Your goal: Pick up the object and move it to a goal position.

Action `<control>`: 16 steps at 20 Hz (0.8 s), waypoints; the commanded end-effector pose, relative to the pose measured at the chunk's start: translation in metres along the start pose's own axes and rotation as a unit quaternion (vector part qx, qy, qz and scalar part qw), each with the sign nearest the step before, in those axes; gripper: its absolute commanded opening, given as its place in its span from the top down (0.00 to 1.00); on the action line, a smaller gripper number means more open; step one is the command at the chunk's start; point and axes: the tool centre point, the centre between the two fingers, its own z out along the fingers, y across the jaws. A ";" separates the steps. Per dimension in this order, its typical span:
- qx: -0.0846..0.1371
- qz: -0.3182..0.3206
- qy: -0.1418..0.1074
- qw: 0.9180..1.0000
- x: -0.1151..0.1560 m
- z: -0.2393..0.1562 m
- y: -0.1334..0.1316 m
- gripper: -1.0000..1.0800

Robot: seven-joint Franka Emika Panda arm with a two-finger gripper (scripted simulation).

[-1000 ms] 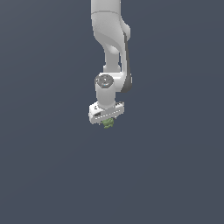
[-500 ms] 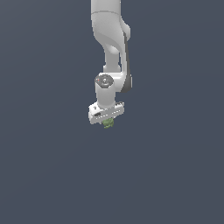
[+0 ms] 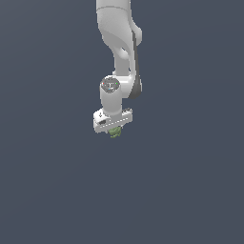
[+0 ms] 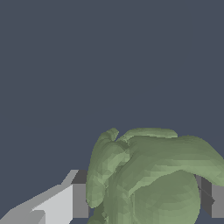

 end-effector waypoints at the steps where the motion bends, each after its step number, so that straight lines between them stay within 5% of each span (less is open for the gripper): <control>1: 0.000 0.000 0.000 1.000 -0.006 -0.010 0.009 1.00; 16: 0.001 0.000 0.001 1.000 -0.075 -0.119 0.108 1.00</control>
